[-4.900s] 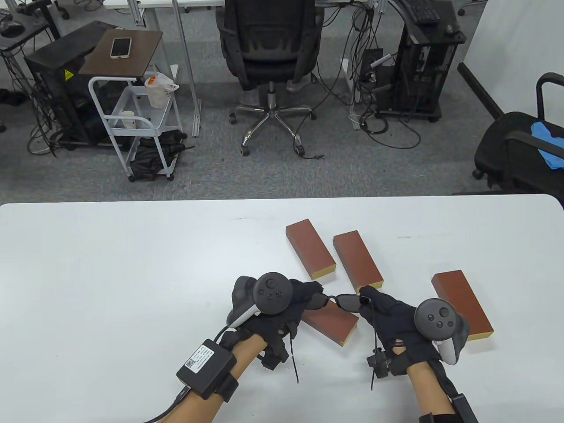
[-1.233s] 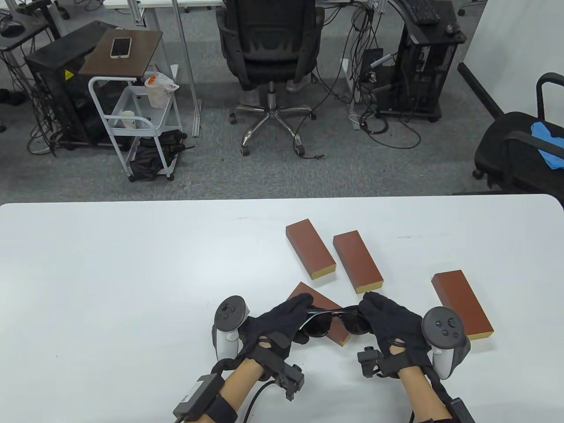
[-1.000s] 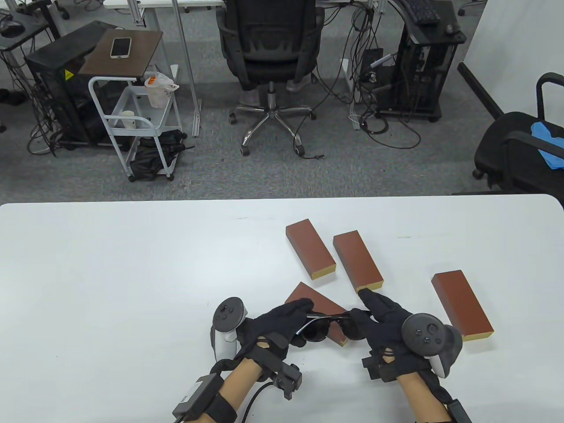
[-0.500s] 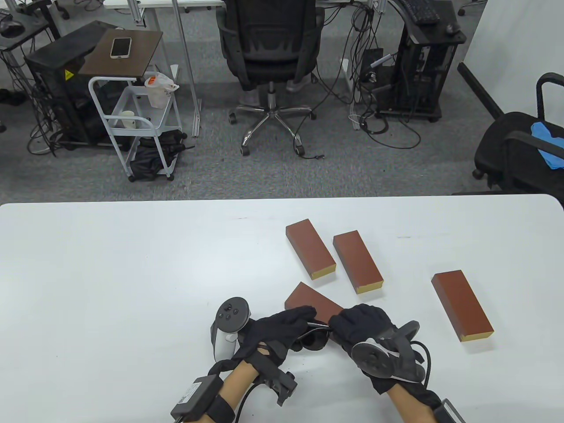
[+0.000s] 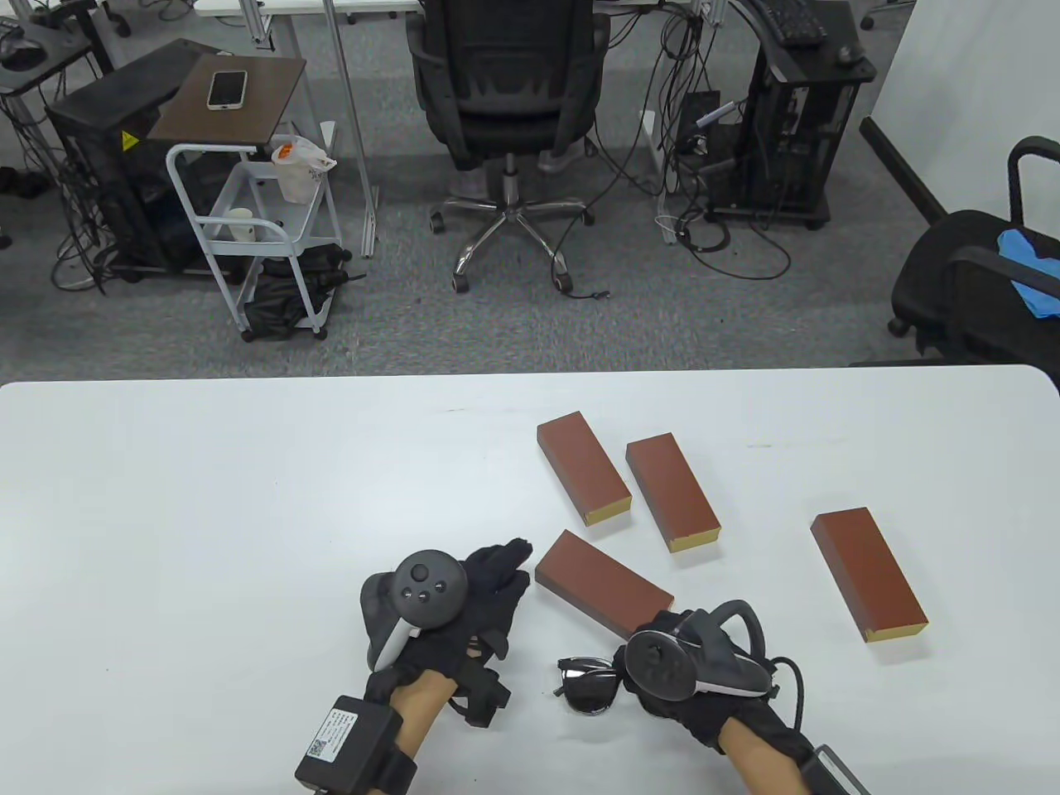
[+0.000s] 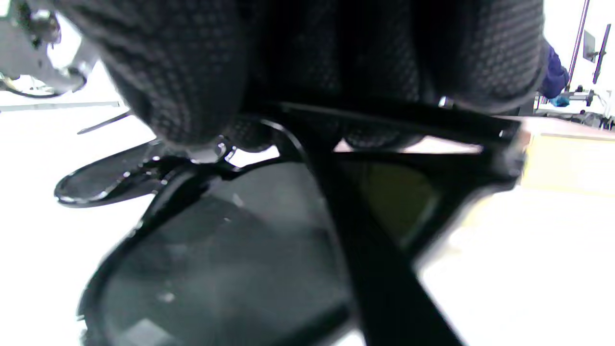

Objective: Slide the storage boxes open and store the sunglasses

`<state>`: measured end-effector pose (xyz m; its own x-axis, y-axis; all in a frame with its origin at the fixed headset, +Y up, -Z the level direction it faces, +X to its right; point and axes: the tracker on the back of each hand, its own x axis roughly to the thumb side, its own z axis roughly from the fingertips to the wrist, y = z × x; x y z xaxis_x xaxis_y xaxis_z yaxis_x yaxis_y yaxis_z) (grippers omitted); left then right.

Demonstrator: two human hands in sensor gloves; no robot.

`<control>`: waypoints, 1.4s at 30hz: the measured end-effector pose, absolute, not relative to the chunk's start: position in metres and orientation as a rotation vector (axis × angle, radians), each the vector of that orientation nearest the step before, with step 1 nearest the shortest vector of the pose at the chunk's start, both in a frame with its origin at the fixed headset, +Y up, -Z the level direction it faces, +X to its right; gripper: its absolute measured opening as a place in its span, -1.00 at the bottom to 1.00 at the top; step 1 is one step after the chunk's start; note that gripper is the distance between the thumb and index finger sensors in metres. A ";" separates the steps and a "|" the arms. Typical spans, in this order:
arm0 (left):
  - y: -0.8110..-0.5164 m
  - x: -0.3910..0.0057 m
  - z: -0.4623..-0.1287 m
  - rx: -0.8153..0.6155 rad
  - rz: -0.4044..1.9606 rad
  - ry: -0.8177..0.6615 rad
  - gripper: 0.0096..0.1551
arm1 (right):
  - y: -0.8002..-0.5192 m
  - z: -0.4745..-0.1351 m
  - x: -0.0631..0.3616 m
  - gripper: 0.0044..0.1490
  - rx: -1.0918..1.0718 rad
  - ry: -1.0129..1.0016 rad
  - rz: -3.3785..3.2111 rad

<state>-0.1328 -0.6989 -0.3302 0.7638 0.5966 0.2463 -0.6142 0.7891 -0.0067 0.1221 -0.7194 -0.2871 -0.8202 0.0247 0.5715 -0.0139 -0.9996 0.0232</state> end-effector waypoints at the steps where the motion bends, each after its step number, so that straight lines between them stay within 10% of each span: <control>1: -0.697 -0.134 -0.331 0.077 0.632 -0.241 -0.43 | -0.722 -0.287 0.121 -0.55 0.942 0.065 2.988; 21: -0.694 -0.137 -0.333 0.142 0.301 -0.209 -0.36 | -0.719 -0.294 0.141 -0.48 0.815 0.041 3.031; 31: -0.692 -0.136 -0.332 0.139 0.261 -0.130 -0.21 | -0.692 -0.323 0.216 -0.26 0.311 -0.326 2.954; 42: -0.702 -0.123 -0.334 0.005 0.282 -0.181 -0.19 | -0.720 -0.358 0.323 0.16 -0.466 0.121 3.343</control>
